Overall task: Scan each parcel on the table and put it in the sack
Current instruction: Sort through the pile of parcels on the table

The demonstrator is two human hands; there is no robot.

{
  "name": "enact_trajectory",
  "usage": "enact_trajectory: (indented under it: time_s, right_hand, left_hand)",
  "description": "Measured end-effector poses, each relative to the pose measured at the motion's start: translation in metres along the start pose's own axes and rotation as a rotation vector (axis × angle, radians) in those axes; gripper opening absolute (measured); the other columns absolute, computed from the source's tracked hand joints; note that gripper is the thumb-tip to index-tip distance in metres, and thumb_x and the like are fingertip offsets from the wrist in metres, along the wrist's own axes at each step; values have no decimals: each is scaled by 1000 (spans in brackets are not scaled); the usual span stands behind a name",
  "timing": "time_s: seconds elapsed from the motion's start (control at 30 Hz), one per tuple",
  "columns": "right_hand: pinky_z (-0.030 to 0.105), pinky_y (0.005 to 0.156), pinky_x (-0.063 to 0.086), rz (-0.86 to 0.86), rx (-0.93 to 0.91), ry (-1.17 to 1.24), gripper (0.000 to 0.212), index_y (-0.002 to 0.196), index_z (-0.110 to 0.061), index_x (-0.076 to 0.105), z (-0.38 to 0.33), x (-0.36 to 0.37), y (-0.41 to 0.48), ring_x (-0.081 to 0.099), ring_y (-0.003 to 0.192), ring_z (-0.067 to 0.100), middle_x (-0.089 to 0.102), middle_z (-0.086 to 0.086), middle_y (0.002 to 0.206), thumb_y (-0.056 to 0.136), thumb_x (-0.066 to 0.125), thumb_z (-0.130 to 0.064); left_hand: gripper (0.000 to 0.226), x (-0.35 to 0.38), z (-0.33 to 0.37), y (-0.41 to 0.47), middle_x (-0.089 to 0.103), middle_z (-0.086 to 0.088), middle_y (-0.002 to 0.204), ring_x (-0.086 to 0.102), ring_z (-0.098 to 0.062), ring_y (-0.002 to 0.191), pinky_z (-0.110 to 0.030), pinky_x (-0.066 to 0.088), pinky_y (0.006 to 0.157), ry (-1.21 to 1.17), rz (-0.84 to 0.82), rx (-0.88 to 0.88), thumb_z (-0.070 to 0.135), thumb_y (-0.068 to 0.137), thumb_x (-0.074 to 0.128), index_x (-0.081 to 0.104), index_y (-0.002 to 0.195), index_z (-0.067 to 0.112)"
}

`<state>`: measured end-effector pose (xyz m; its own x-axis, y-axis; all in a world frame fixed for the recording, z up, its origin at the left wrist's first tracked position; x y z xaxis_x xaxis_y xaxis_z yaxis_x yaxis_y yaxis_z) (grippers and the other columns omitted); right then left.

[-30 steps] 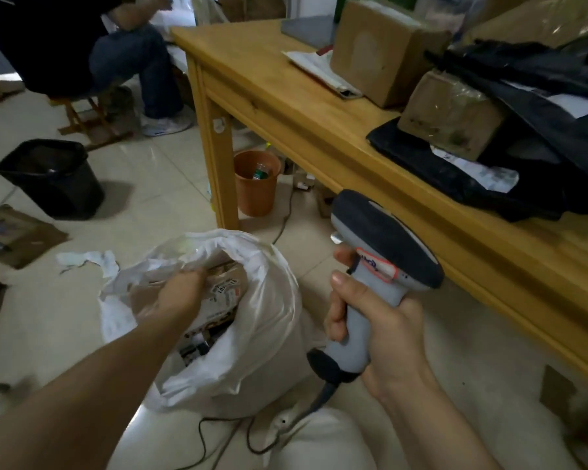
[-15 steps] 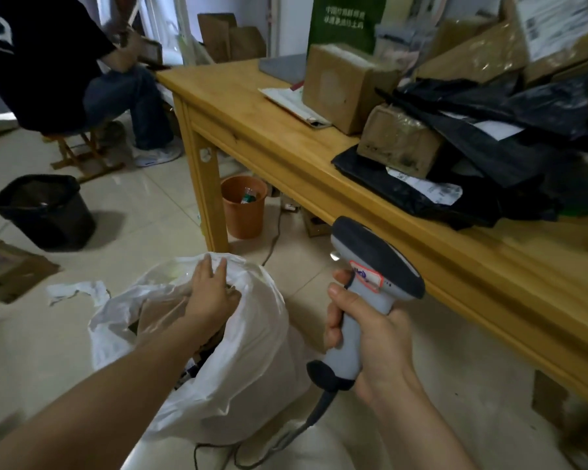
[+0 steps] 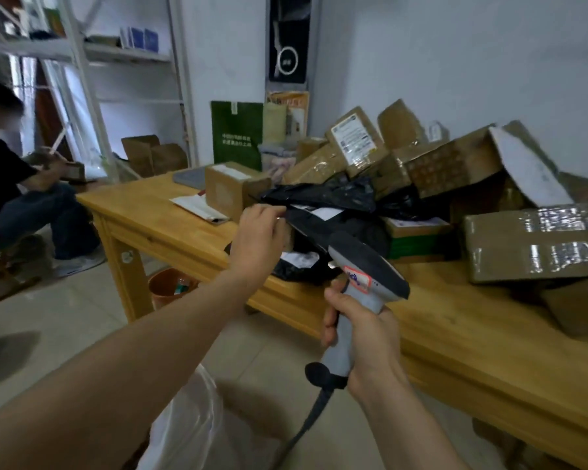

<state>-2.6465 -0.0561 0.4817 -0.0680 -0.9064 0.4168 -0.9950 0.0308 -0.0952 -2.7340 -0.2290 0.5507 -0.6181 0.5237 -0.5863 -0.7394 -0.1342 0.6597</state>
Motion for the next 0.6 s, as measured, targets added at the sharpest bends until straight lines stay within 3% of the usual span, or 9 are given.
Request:
enact_trajectory:
  time_s: [0.1, 0.27, 0.4, 0.5, 0.6]
  right_hand:
    - [24, 38, 36, 19, -33, -9, 7, 78, -4, 63, -20, -16, 9, 42, 40, 16, 49, 10, 53, 82, 67, -2]
    - [24, 38, 35, 28, -33, 13, 9, 89, -3, 67, -32, -38, 30, 41, 39, 20, 49, 14, 51, 80, 69, 0]
    - [22, 34, 34, 14, 12, -8, 12, 88, 0, 67, -33, -48, 45, 39, 33, 21, 46, 17, 46, 78, 68, 6]
    - [21, 32, 33, 7, 31, -7, 9, 81, 8, 65, -35, -50, 50, 37, 30, 20, 43, 19, 47, 74, 70, 9]
    - [22, 32, 33, -2, 45, -15, 23, 78, 19, 58, -35, -52, 52, 36, 30, 21, 42, 21, 49, 67, 76, 10]
  left_hand:
    - [33, 23, 27, 51, 60, -8, 124, 50, -26, 118, -36, 41, 97, 78, -104, 54, 18, 97, 54, 59, 129, 11]
    - [43, 89, 28, 110, 56, -12, 127, 56, -33, 111, -39, 48, 81, 363, -392, 34, 9, 88, 59, 52, 129, 17]
    - [37, 124, 19, 131, 59, -12, 123, 57, -32, 110, -36, 44, 80, 571, -499, 50, 10, 91, 56, 53, 128, 14]
    - [29, 134, 15, 140, 58, -16, 125, 56, -34, 115, -40, 45, 89, 643, -517, 11, 6, 95, 52, 57, 124, 6]
    - [31, 116, 28, 152, 60, -18, 120, 57, -37, 113, -42, 48, 89, 643, -340, 52, -3, 94, 46, 58, 122, 3]
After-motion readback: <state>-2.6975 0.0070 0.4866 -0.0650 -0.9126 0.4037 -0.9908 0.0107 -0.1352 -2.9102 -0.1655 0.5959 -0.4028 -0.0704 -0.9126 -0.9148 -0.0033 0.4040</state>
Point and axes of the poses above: each hand's wrist, its own y-axis towards the middle knuckle, its own x-axis out of the palm, z = x × y, the point moved 8 cm from there along y, towards the middle knuckle
